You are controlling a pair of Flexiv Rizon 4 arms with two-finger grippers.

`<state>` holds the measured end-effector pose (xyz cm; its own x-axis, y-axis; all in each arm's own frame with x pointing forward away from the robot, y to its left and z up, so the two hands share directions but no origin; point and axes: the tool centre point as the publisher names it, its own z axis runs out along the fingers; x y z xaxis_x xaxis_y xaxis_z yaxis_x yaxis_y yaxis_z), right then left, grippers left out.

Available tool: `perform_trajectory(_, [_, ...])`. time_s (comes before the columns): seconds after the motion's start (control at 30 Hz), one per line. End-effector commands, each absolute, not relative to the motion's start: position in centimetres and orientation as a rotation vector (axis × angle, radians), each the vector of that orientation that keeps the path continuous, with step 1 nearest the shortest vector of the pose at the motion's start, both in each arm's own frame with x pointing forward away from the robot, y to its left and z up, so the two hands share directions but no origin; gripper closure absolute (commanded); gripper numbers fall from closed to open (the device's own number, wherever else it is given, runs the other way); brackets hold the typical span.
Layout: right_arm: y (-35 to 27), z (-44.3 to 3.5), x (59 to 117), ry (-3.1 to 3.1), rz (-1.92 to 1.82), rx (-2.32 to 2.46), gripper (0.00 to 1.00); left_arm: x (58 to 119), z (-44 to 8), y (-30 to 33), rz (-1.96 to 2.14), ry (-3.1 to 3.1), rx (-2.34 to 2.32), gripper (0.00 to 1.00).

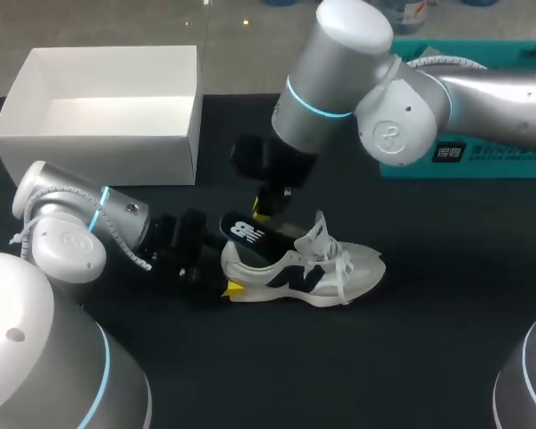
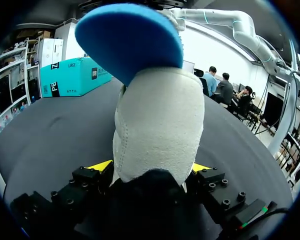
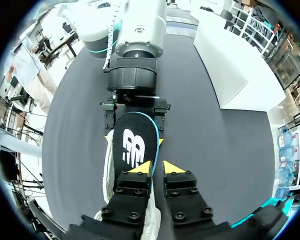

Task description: Take the shoe out of the shoebox, open the shoe tongue, remove and reinsert the insole, then place the shoe into the shoebox

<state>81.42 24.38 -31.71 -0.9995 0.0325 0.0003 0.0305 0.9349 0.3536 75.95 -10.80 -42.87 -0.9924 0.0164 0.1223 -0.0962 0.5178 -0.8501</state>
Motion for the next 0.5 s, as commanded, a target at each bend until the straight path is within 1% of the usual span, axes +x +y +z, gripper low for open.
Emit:
perform_trajectory(0.03, [22.6, -32.0, 80.8, 3.076, 0.757, 0.016, 0.57, 75.9, -43.2, -10.8, 1.483, -2.638, 0.071, 1.0])
perform_trajectory(0.13, [22.6, -31.9, 80.6, 3.137, 0.748, 0.007, 0.56, 75.9, -43.2, -10.8, 1.483, -2.638, 0.071, 1.0])
perform_trajectory(0.33, [22.3, -32.5, 80.5, 3.194, 0.774, 0.003, 0.58, 75.9, -43.2, -10.8, 1.483, -2.638, 0.071, 1.0])
perform_trajectory(0.5, [23.1, -33.3, 80.8, 3.222, 0.795, -0.03, 0.57, 75.9, -43.2, -10.8, 1.483, -2.638, 0.071, 1.0])
